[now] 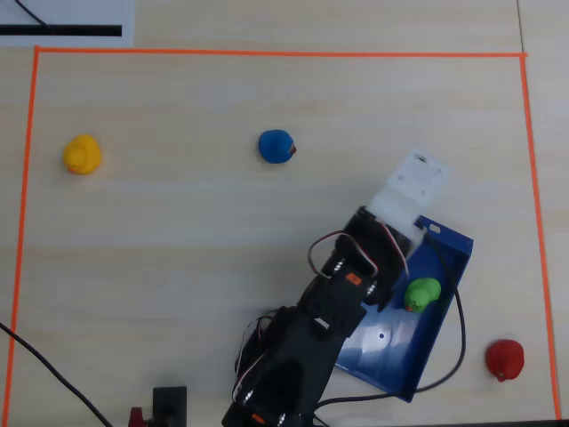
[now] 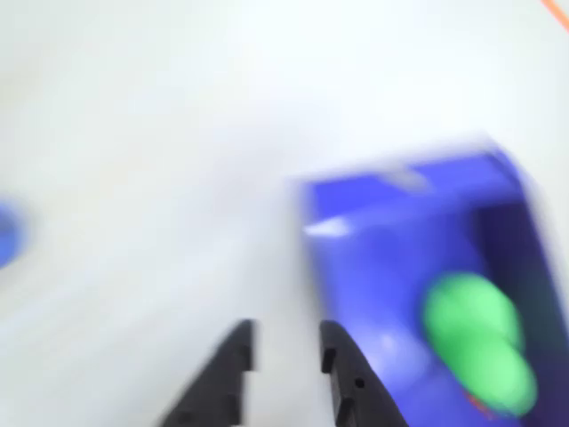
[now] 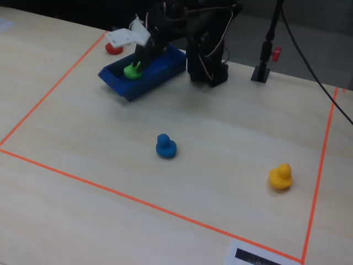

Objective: Grasp green duck and put it into box.

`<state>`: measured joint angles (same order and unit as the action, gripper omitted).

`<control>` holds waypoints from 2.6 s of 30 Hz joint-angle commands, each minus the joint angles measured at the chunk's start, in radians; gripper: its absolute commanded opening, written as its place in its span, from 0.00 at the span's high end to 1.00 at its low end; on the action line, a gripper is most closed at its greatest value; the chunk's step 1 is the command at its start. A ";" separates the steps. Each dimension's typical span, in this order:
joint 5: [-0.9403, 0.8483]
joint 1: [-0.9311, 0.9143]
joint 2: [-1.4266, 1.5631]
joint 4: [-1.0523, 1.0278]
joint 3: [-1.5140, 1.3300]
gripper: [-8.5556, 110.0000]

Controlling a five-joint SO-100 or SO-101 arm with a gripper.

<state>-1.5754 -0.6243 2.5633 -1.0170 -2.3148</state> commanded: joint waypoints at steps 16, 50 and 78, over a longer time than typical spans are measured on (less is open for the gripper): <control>-0.144 0.644 0.747 -0.229 -0.796 0.93; -0.043 0.652 0.749 -0.327 -0.796 0.92; -0.043 0.652 0.749 -0.327 -0.796 0.92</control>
<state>-1.6230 0.0215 3.3241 -1.3162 -3.1140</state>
